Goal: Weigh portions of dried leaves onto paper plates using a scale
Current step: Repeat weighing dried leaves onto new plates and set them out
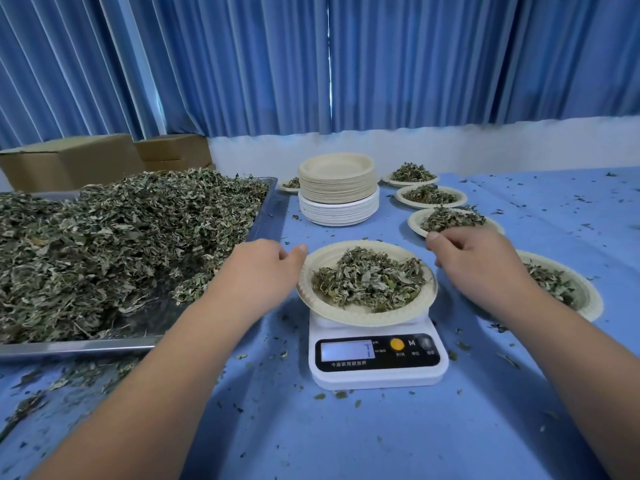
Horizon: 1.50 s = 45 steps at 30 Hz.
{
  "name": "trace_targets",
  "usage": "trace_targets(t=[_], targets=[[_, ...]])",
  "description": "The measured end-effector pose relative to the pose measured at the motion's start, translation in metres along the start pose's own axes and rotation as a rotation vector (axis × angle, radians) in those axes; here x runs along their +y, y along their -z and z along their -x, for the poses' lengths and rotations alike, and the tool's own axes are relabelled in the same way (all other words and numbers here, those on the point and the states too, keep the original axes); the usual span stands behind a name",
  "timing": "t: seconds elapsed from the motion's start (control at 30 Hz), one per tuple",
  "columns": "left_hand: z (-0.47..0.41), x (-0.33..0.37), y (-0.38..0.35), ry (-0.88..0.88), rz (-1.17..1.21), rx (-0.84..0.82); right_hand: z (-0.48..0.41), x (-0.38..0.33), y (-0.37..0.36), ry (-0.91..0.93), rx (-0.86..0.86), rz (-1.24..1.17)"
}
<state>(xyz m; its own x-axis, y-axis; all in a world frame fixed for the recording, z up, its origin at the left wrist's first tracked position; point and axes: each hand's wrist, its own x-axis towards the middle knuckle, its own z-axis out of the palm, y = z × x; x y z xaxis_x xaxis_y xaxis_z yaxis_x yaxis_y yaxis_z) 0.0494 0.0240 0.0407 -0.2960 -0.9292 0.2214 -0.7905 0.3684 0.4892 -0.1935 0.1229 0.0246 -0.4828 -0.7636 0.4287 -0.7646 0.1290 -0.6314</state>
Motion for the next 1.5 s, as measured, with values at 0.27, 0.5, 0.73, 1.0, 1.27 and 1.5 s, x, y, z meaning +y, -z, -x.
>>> trace_targets(t=[0.27,0.5,0.73,1.0,1.27,1.5], targets=[[-0.001,-0.002,-0.001,0.214,0.435,-0.279,0.004,-0.004,0.0,-0.134,-0.193,-0.15],[0.003,0.001,-0.001,0.222,0.774,-0.301,0.005,-0.007,0.006,-0.274,-0.169,-0.524],[0.003,0.029,0.007,0.247,1.153,-0.316,-0.002,-0.013,0.025,-0.448,-0.201,-0.873],[-0.04,0.078,0.014,0.197,1.176,-0.465,-0.056,0.002,0.051,-0.48,-0.138,-0.999],[-0.158,0.13,-0.044,0.266,1.221,-0.549,-0.181,0.064,0.049,-0.551,-0.147,-0.954],[-0.221,0.195,-0.055,0.382,1.216,-0.548,-0.235,0.092,0.087,-0.676,-0.19,-0.979]])
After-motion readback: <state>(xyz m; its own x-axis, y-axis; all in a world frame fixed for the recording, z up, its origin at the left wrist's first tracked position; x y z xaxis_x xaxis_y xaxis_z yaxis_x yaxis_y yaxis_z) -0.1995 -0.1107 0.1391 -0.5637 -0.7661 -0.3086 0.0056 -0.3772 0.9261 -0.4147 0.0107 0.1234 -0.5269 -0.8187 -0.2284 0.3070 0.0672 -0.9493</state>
